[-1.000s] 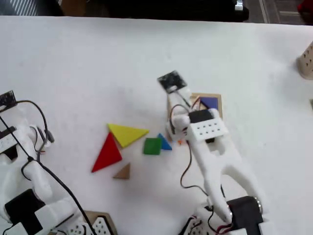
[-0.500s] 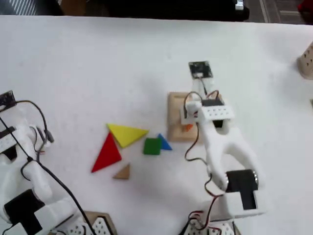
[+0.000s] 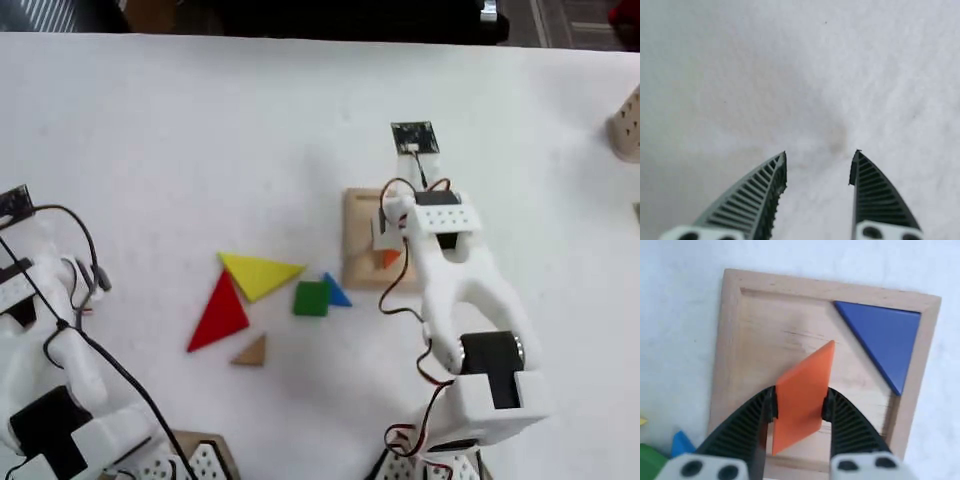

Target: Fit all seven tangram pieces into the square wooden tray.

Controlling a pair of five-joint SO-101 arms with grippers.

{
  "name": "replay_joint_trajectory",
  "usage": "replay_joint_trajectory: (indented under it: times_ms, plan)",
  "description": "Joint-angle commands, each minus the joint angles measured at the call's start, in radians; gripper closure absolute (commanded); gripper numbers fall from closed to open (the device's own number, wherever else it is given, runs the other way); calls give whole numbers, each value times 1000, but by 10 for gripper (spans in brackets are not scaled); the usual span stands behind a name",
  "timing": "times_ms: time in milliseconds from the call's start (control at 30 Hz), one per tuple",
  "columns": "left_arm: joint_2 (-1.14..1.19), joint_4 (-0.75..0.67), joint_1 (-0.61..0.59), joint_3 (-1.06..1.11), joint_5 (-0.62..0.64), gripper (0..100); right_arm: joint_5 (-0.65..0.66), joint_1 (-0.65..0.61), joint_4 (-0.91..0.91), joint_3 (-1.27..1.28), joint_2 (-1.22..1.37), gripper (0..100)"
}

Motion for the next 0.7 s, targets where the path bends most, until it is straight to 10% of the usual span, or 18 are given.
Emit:
replay_joint_trajectory:
  times_ms: [0,667]
  plan:
    - [4,3,-8,-41,-18,789,15,22,7,-55,-15,978]
    - [4,2,-8,-41,-18,789,124,31,84,-55,-48,738]
